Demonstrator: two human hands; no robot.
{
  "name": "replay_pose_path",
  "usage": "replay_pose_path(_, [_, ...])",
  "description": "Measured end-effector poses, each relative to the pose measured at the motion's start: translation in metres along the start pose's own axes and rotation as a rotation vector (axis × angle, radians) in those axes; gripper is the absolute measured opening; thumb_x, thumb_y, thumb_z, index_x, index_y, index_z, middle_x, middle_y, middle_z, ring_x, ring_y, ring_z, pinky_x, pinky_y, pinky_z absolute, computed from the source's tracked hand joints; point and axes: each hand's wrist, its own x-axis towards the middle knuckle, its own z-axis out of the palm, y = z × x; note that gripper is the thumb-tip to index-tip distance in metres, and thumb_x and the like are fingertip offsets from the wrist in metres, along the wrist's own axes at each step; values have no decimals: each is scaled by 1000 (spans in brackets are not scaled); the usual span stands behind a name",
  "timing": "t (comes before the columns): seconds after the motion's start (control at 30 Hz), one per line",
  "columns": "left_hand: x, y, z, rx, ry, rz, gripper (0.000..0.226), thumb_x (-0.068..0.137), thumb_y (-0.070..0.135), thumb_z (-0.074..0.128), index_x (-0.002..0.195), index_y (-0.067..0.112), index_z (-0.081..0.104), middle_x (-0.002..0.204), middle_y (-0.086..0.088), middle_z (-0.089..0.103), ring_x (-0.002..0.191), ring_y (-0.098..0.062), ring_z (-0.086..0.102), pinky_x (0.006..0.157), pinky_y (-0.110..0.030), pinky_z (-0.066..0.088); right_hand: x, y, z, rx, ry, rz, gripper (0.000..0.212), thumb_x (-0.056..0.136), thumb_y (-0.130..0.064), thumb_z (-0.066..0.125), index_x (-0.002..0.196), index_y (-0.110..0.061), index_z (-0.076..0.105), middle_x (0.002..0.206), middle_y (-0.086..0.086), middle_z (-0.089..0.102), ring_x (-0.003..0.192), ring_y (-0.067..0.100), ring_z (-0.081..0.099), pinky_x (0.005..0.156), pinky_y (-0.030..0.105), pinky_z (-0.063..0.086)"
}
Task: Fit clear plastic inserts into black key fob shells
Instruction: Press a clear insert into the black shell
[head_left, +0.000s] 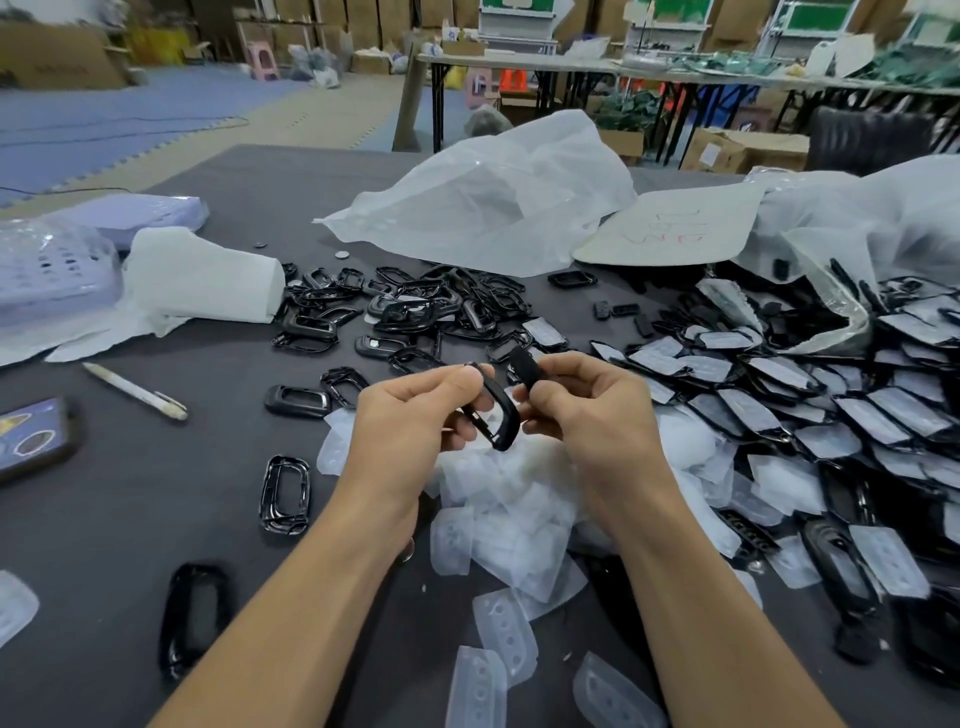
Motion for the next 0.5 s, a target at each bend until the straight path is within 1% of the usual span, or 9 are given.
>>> replay_pose_path(0.07, [1, 1, 0, -34, -27, 18, 21, 95, 9, 69, 78, 11, 83, 77, -9, 74, 55, -10, 54, 52, -16, 47, 0, -1, 0, -20, 55, -10, 26, 84, 9, 69, 78, -15, 76, 70, 5, 75, 59, 13, 66, 56, 21, 54])
replay_pose_path(0.1, [1, 2, 1, -38, -47, 29, 23, 95, 8, 69, 77, 10, 82, 78, -10, 74, 56, -11, 56, 53, -17, 48, 0, -2, 0, -27, 75, -15, 23, 83, 7, 71, 76, -15, 77, 69, 5, 75, 58, 13, 64, 56, 22, 53])
replay_pose_path(0.17, [2, 2, 2, -39, -80, 44, 25, 95, 7, 68, 76, 11, 83, 80, -11, 75, 58, -12, 61, 55, -18, 51, 0, -3, 0, -23, 78, -16, 23, 87, 3, 69, 77, -14, 80, 68, 7, 74, 58, 14, 62, 54, 22, 50])
replay_pose_path(0.27, [2, 2, 2, -53, -80, 31, 27, 95, 7, 69, 73, 15, 83, 79, -7, 77, 59, -12, 67, 57, -19, 55, 0, -6, 1, 17, 61, 0, 29, 94, 3, 61, 80, -13, 81, 68, 5, 73, 58, 13, 59, 53, 22, 48])
replay_pose_path(0.37, [3, 3, 2, -72, -66, 20, 31, 96, 8, 67, 70, 14, 82, 74, -4, 76, 56, -10, 66, 53, -18, 54, 0, -8, -2, 38, 171, -46, 23, 90, 6, 62, 83, -11, 77, 65, 4, 68, 52, 12, 55, 53, 21, 47])
replay_pose_path(0.43, [4, 3, 3, -68, -65, 39, 26, 99, 9, 65, 77, 9, 79, 71, -4, 73, 53, -10, 64, 51, -18, 52, 0, -9, -5, 29, 235, -93, 21, 83, 8, 65, 82, -12, 69, 65, 4, 65, 53, 13, 57, 55, 23, 48])
replay_pose_path(0.5, [5, 2, 3, -48, -69, 57, 22, 101, 11, 62, 86, 5, 77, 71, -3, 71, 53, -11, 62, 51, -18, 50, 1, -8, -6, 20, 251, -123, 26, 79, 11, 65, 79, -14, 67, 66, 5, 65, 54, 15, 58, 57, 25, 48])
